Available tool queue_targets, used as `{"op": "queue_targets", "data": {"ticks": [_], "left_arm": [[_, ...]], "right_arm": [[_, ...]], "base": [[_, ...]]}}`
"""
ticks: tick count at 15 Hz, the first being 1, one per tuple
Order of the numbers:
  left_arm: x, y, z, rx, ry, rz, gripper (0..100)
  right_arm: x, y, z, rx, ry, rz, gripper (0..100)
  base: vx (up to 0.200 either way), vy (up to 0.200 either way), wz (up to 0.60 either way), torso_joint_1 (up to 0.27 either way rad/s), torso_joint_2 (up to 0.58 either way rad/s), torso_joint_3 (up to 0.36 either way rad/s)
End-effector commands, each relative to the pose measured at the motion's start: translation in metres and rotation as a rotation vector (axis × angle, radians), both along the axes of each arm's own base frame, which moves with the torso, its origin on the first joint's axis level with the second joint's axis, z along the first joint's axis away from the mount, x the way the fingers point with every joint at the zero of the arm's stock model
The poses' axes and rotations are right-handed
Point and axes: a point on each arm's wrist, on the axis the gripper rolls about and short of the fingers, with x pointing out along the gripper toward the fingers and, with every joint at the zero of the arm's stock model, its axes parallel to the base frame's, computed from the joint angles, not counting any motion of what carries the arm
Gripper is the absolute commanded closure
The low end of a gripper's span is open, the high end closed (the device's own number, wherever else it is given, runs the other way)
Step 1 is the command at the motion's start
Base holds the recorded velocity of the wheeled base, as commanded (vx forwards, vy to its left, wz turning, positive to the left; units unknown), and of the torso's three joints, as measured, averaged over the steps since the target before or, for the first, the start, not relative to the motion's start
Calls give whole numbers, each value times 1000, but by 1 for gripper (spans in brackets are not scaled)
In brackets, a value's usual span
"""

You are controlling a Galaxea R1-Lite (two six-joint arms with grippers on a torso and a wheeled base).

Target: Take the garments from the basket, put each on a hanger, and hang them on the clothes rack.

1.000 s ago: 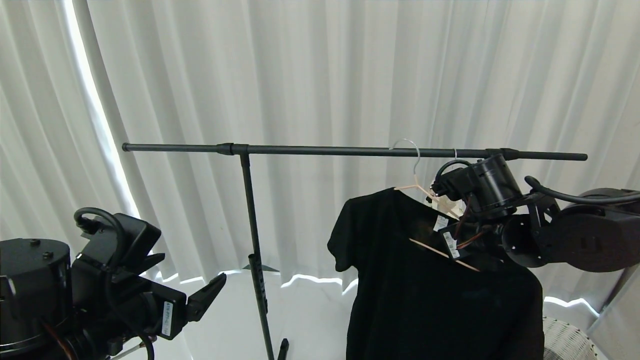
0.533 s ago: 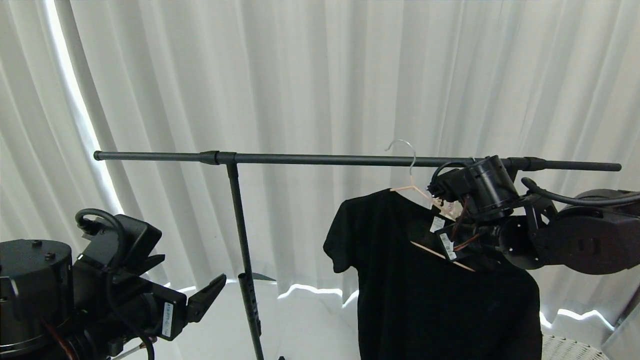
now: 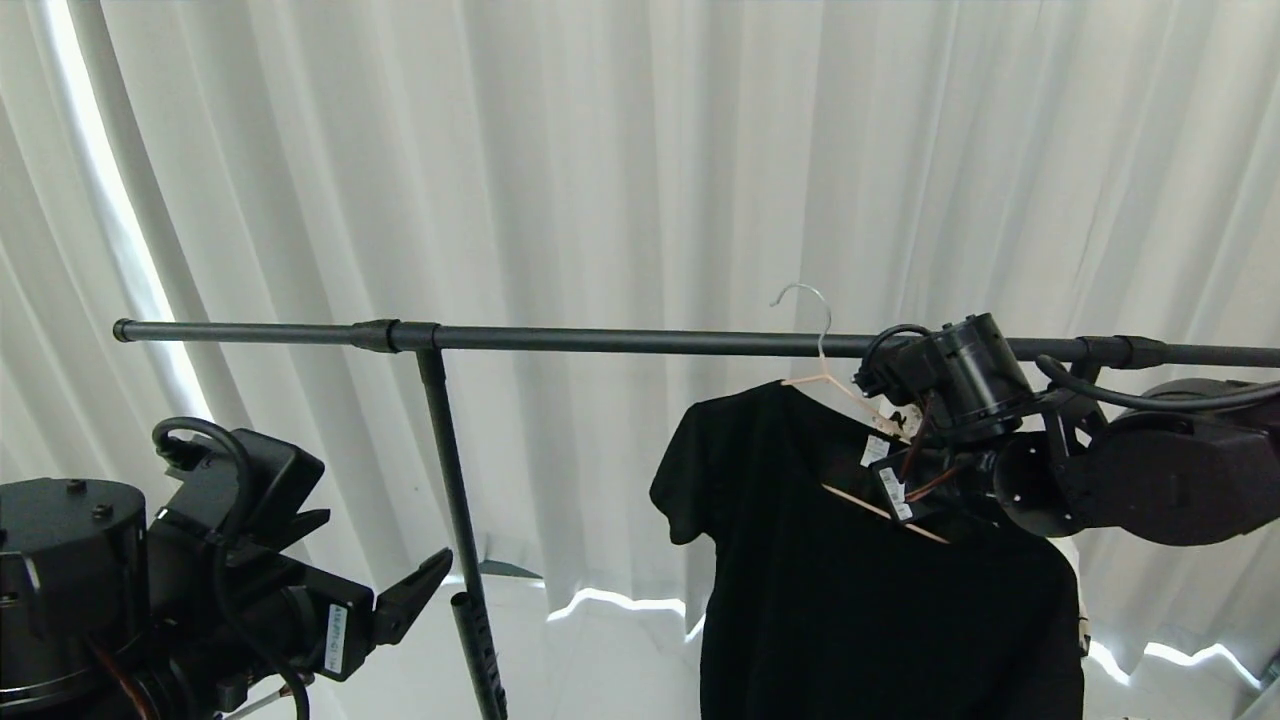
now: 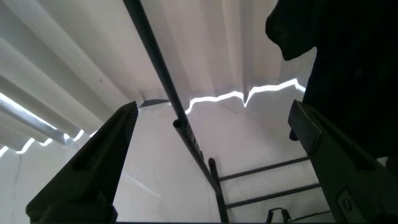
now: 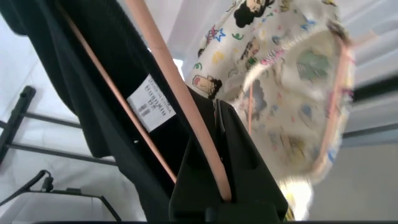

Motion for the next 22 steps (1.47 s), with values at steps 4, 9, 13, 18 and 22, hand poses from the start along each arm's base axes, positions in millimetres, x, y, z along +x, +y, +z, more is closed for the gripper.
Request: {"op": "queue_targets", "data": {"ticks": [4, 9, 13, 18, 22], "left_arm": [[-1, -1, 1, -3, -6, -7, 0], [-11, -7, -7, 6, 21, -69, 0], [-13, -7, -10, -8, 34, -60, 0], [-12, -7, -10, -7, 37, -63, 0], [-14, -6, -12, -7, 43, -60, 0]], "right_arm": [[26, 7, -10, -14, 22, -27, 100], [41, 14, -34, -67, 95, -35, 100], [48, 11, -39, -71, 104, -53, 100], [48, 9, -38, -73, 111, -59, 0], [34, 6, 0, -9, 34, -38, 0]], "base": [[0, 0, 0, 0, 0, 0], [0, 0, 0, 0, 0, 0], [0, 0, 0, 0, 0, 0], [0, 0, 0, 0, 0, 0], [0, 0, 0, 0, 0, 0]]}}
